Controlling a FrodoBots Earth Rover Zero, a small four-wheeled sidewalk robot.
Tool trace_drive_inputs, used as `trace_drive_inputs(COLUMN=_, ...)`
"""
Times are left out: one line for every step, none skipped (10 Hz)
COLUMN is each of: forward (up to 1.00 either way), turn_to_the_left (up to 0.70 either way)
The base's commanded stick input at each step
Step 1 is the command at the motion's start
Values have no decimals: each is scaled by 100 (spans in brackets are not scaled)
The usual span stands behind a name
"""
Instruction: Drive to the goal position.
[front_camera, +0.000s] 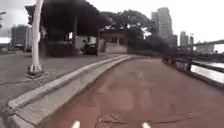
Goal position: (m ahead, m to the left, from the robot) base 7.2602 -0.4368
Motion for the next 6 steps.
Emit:
trace_drive_inputs(forward=70, turn_to_the_left=-27)
trace_drive_inputs(forward=70, turn_to_the_left=-27)
trace_drive_inputs(forward=70, turn_to_the_left=-27)
trace_drive_inputs(forward=70, turn_to_the_left=-27)
trace_drive_inputs(forward=70, turn_to_the_left=-27)
trace_drive_inputs(forward=70, turn_to_the_left=-27)
